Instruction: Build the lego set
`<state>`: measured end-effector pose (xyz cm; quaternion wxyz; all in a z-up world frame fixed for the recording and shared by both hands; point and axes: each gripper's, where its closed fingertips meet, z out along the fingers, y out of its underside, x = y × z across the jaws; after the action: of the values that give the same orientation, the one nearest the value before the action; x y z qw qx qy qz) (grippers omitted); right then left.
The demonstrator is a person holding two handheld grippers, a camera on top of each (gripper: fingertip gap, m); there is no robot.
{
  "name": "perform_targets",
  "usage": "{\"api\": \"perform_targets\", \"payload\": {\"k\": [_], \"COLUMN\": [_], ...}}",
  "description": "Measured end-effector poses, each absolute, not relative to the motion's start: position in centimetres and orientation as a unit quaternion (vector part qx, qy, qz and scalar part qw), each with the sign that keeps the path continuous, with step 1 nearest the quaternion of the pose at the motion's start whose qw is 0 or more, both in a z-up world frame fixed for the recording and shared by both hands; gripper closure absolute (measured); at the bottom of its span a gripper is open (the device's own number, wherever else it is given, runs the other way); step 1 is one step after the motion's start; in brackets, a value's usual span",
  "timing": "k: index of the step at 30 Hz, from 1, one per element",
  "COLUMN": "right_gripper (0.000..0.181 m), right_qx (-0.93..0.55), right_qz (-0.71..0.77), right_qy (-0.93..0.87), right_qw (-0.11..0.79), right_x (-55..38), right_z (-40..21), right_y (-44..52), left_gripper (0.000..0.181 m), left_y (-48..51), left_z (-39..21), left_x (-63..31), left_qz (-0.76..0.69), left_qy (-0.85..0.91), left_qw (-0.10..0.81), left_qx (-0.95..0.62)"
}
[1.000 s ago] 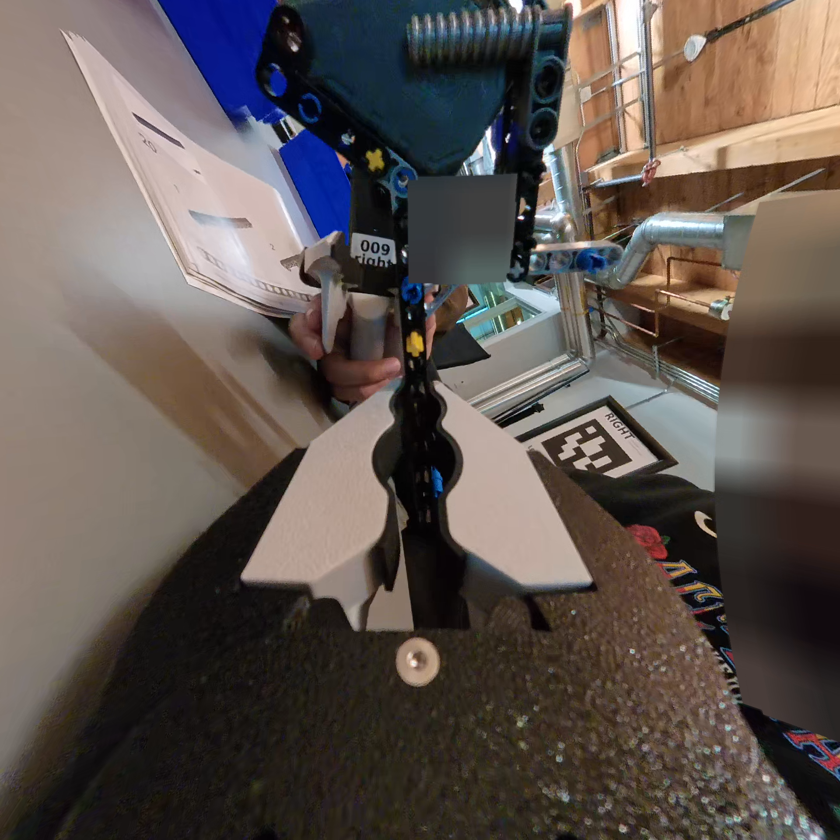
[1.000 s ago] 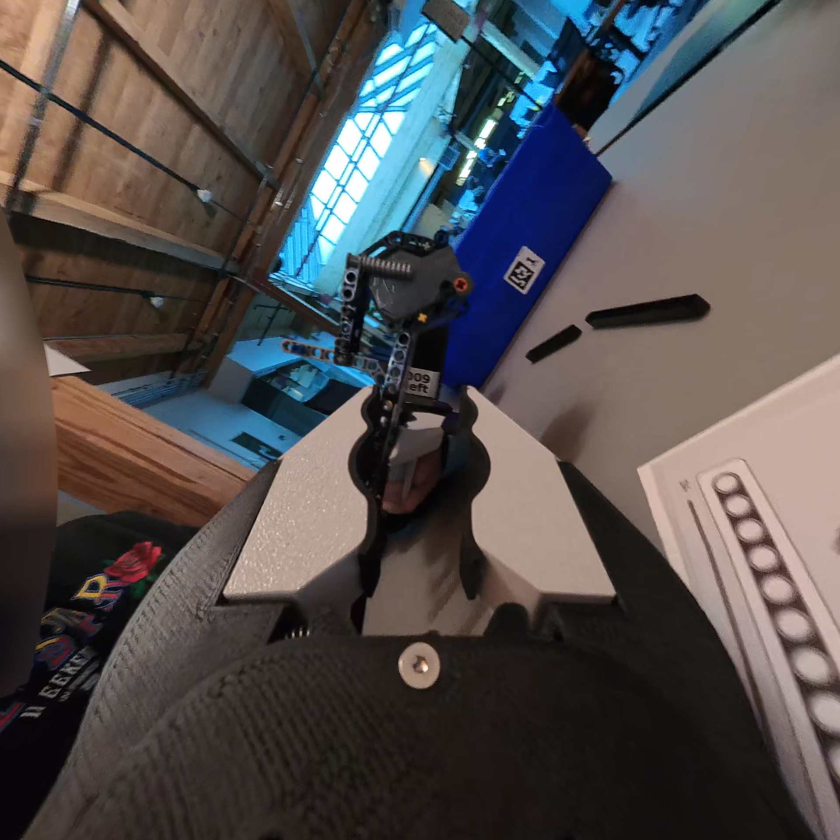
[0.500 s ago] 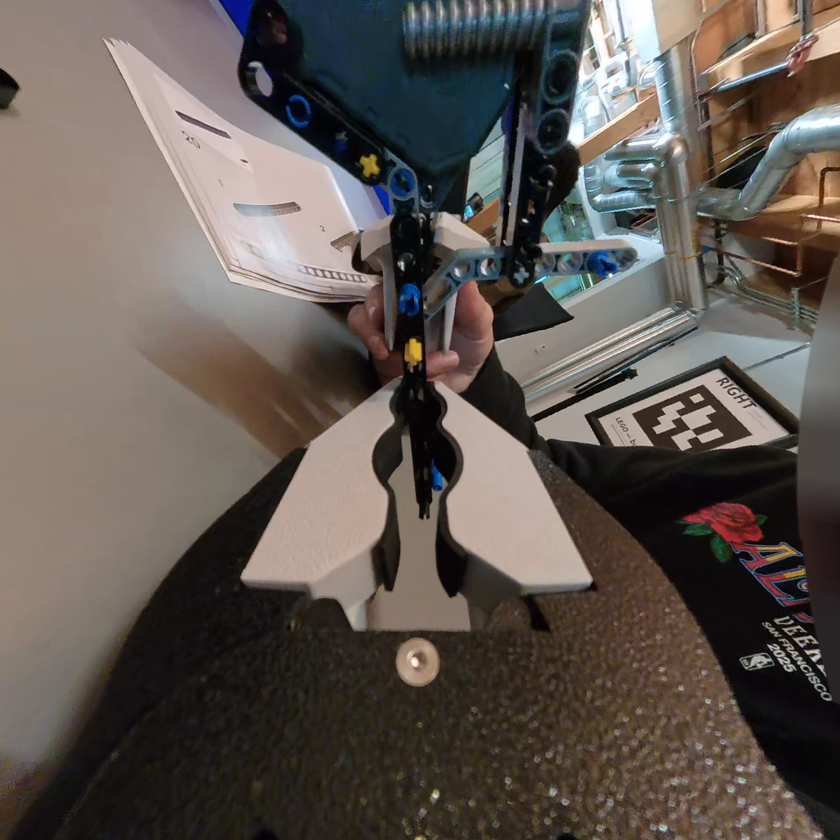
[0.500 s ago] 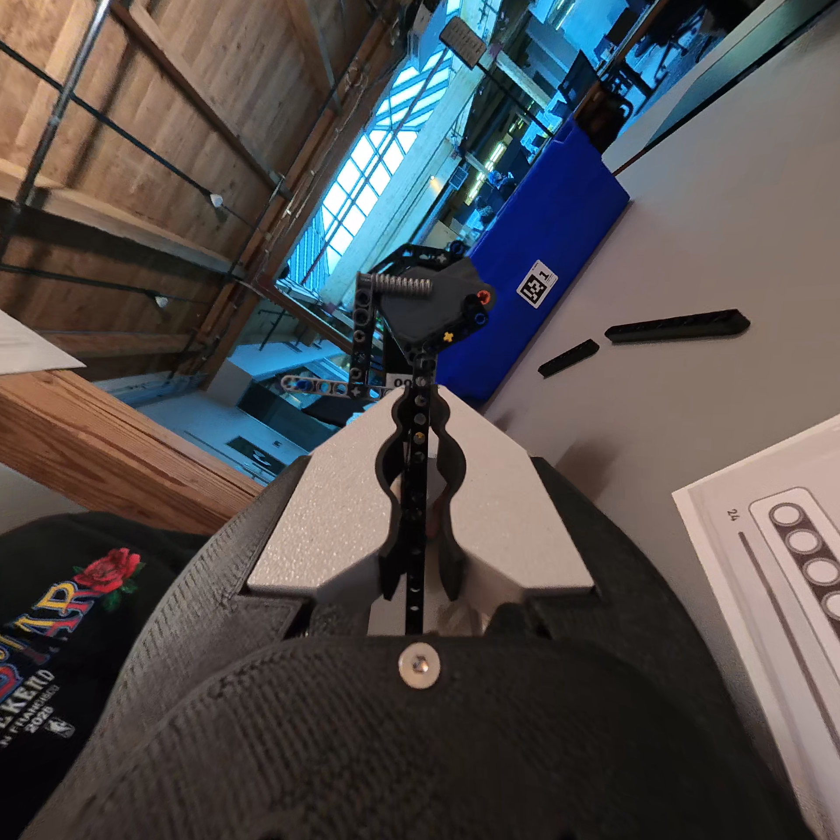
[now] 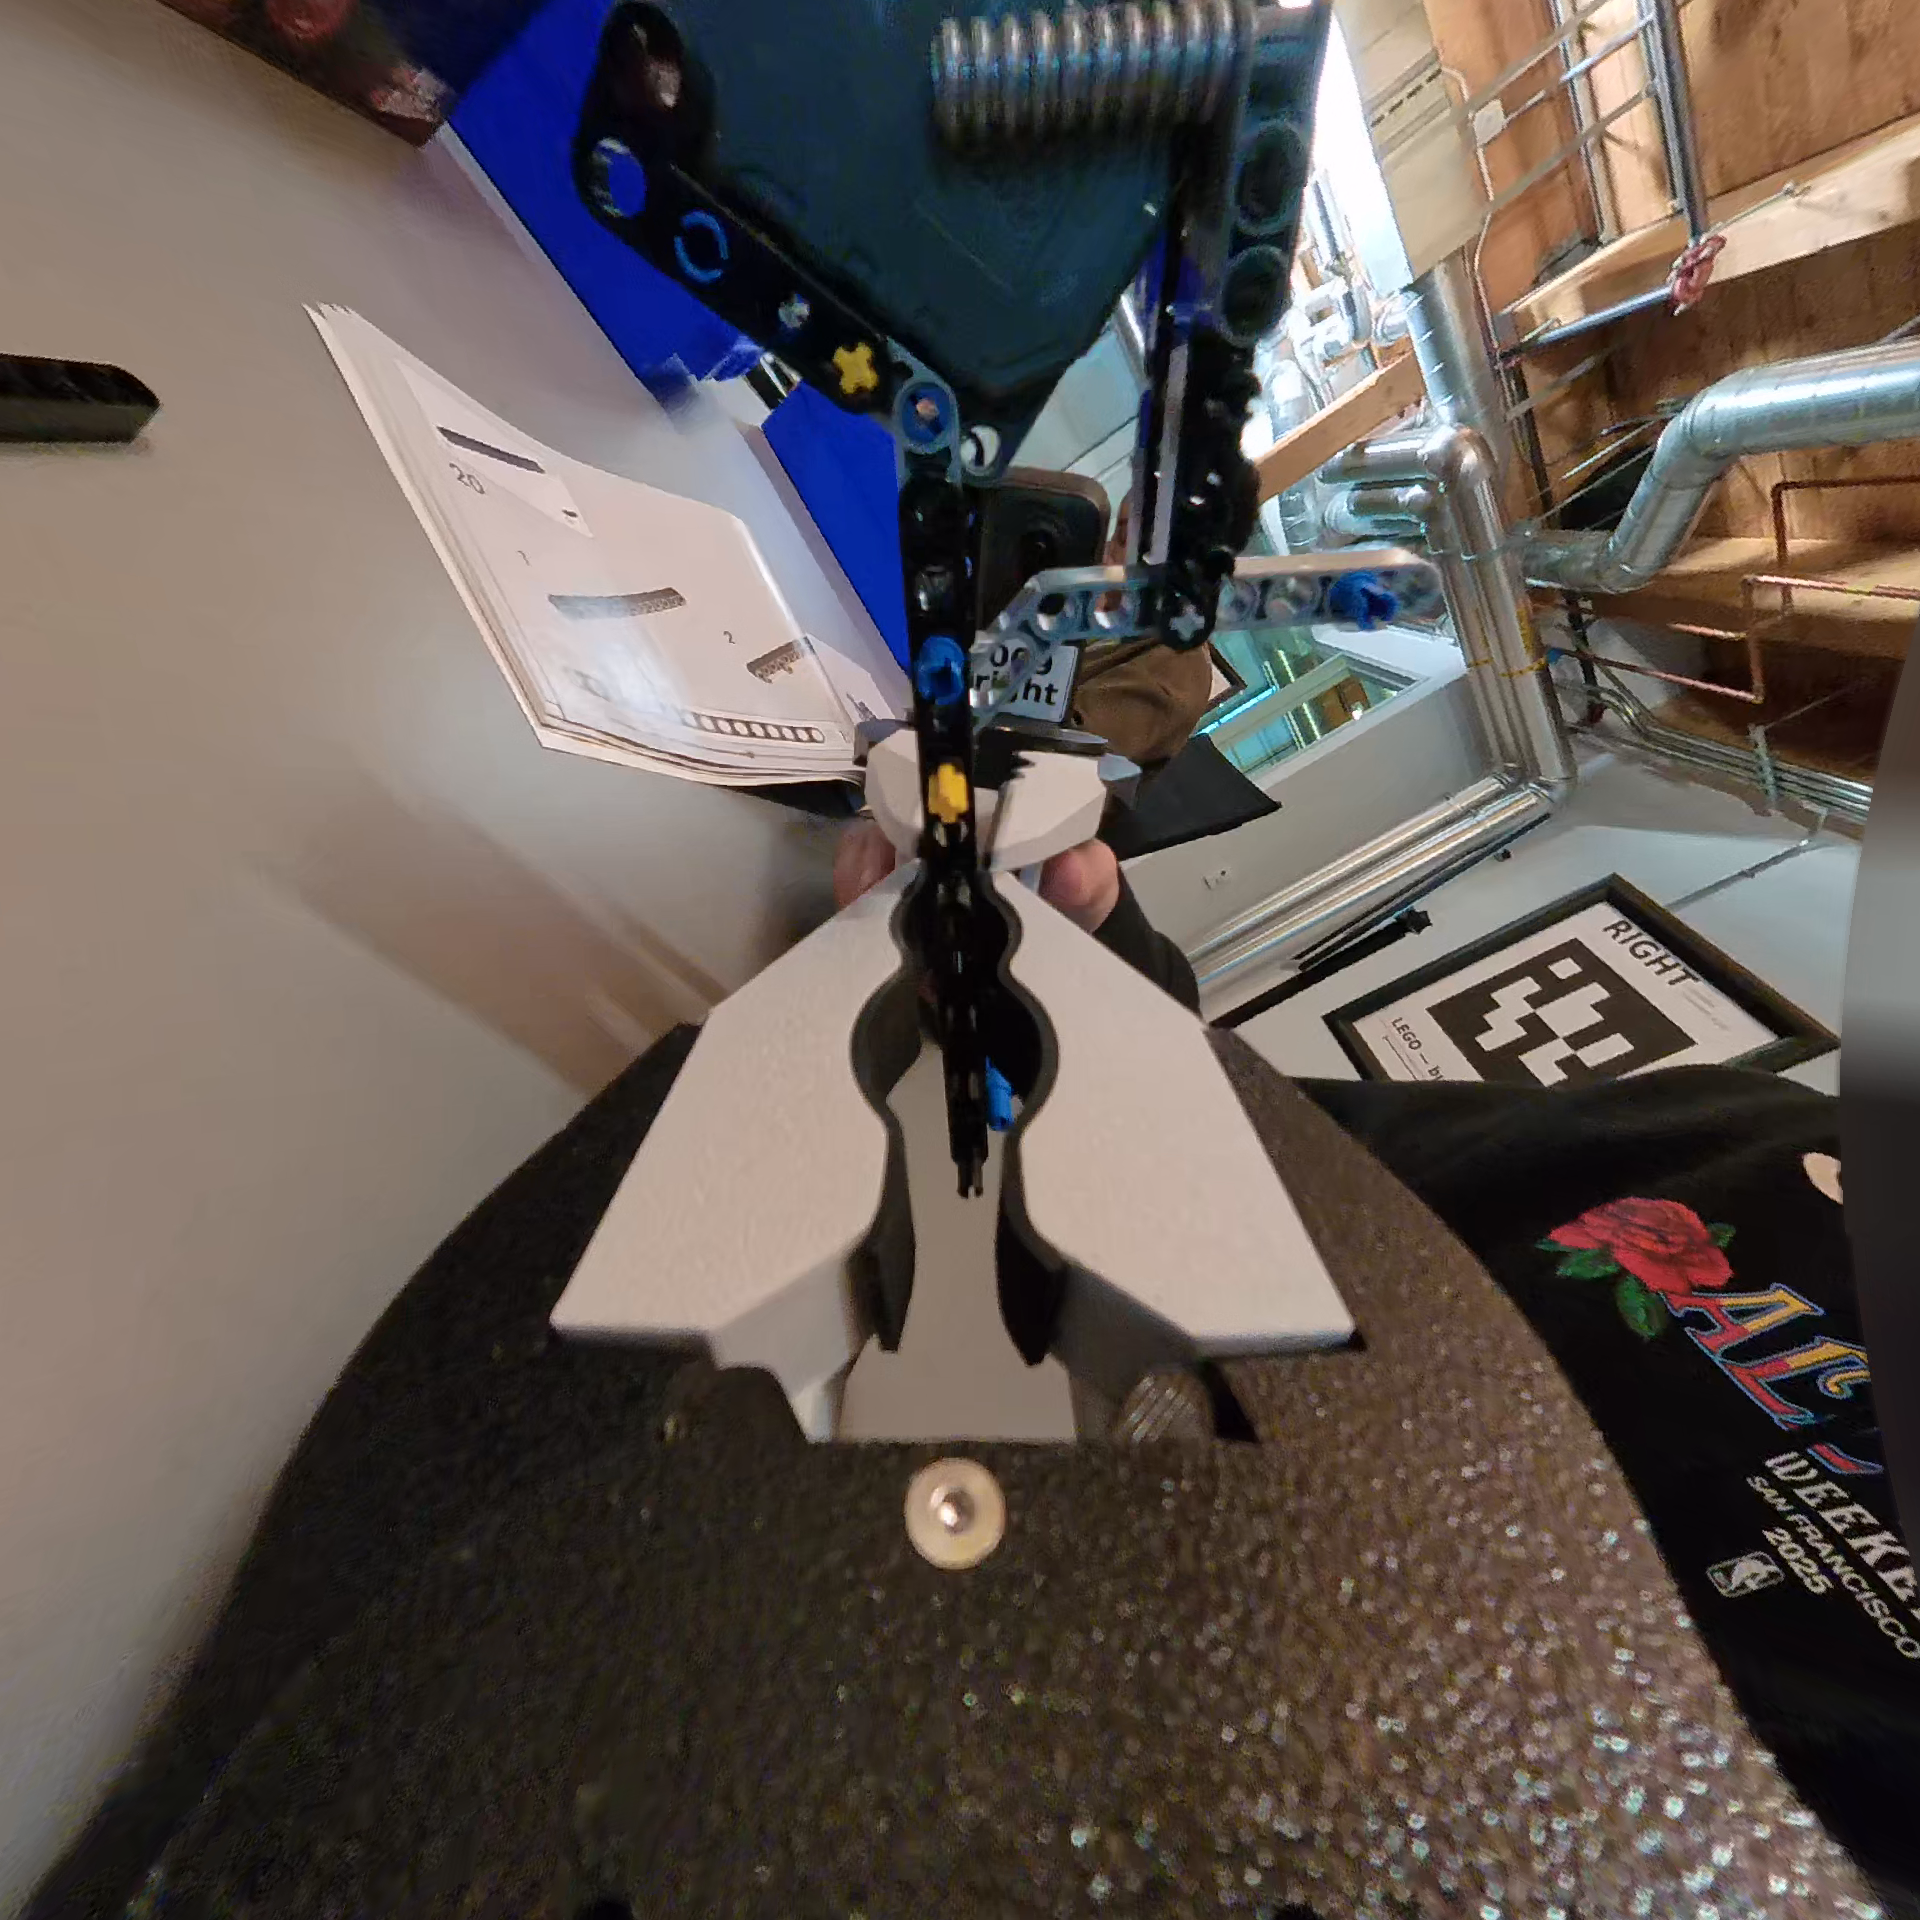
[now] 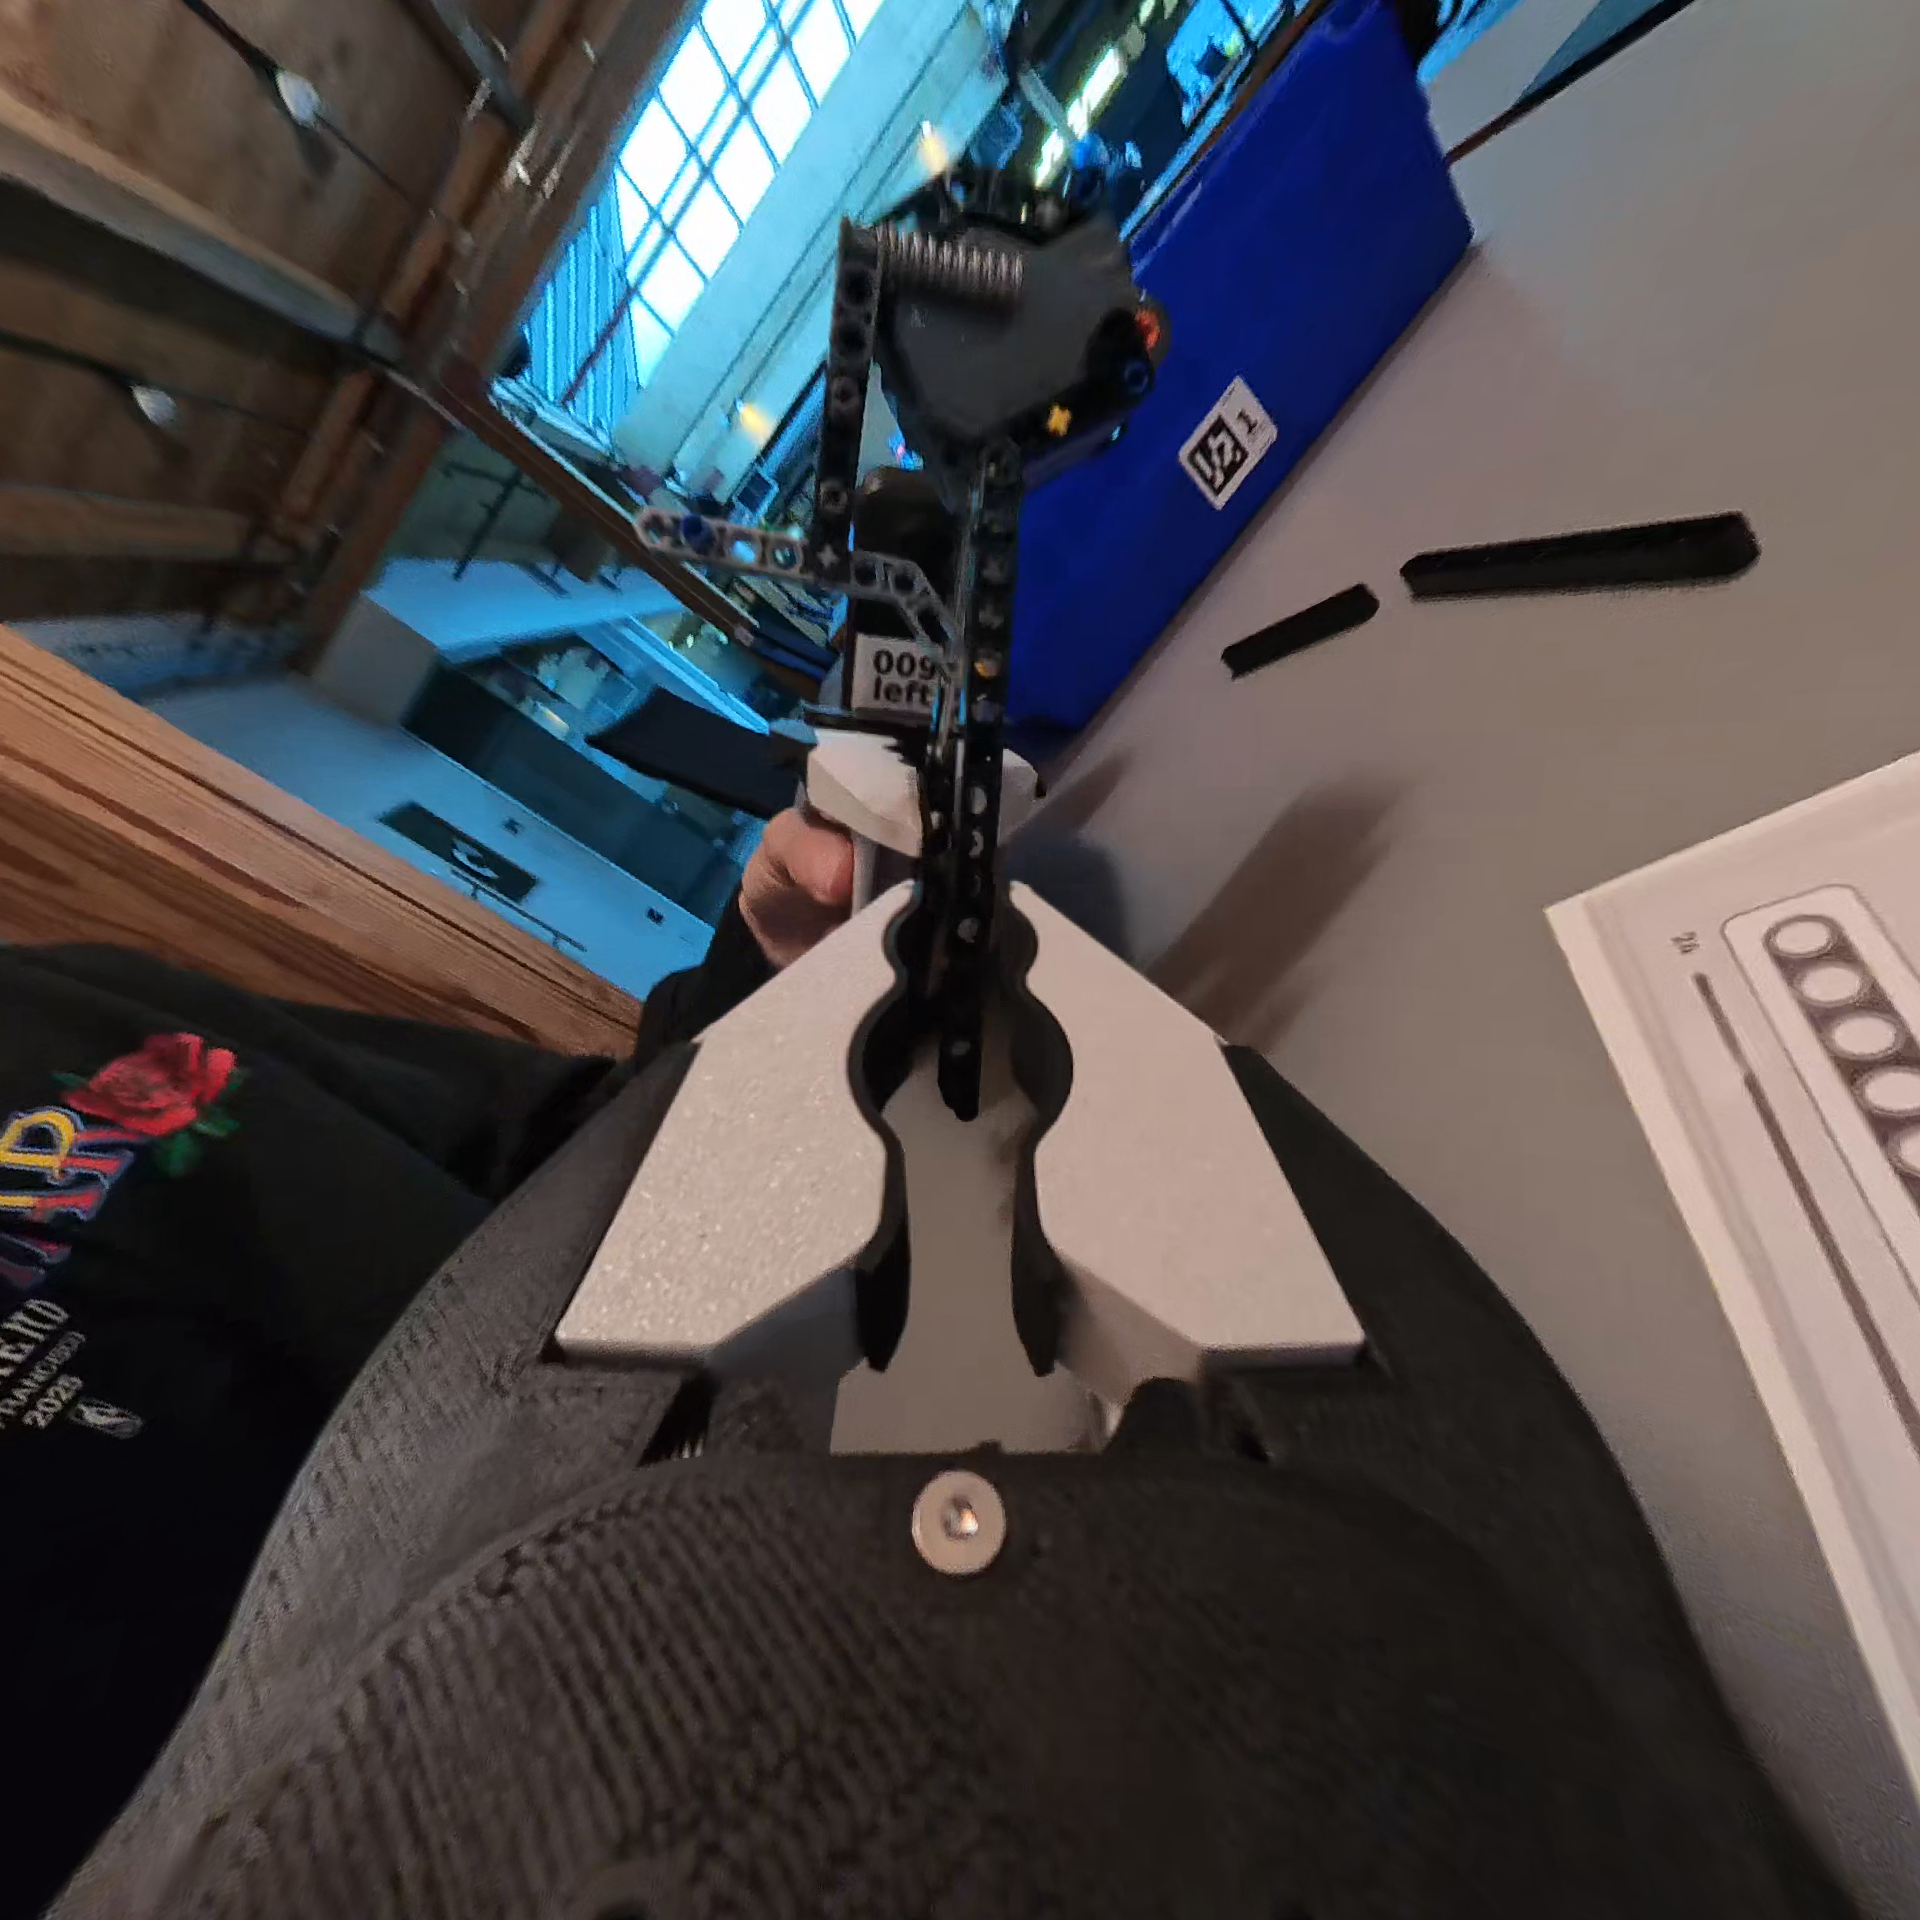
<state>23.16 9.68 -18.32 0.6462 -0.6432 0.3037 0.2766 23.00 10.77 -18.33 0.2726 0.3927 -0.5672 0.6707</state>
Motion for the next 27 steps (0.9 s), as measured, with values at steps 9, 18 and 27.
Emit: {"api": "perform_targets", "payload": {"k": [9, 18, 27], "right_gripper": [0.176, 0.176, 0.176], "right_qx": [-0.63, -0.663, -0.699], "right_qz": [0.301, 0.334, 0.299], "right_qy": [0.331, 0.306, 0.275], "right_qw": [0.635, 0.596, 0.589], "right_x": [23.3, 21.8, 20.8], "right_z": [-18.6, -19.2, -19.8], "right_y": [10.1, 10.8, 11.4], "left_gripper": [0.176, 0.177, 0.177], "left_y": [10.7, 11.0, 11.0], "left_z": [-18.4, -18.1, -18.1], "left_x": [23.1, 23.0, 22.6], "left_qz": [0.672, 0.678, 0.673], "left_qy": [-0.58, -0.579, -0.578], "left_qw": [0.248, 0.246, 0.268], "left_qx": [0.387, 0.381, 0.376]}}
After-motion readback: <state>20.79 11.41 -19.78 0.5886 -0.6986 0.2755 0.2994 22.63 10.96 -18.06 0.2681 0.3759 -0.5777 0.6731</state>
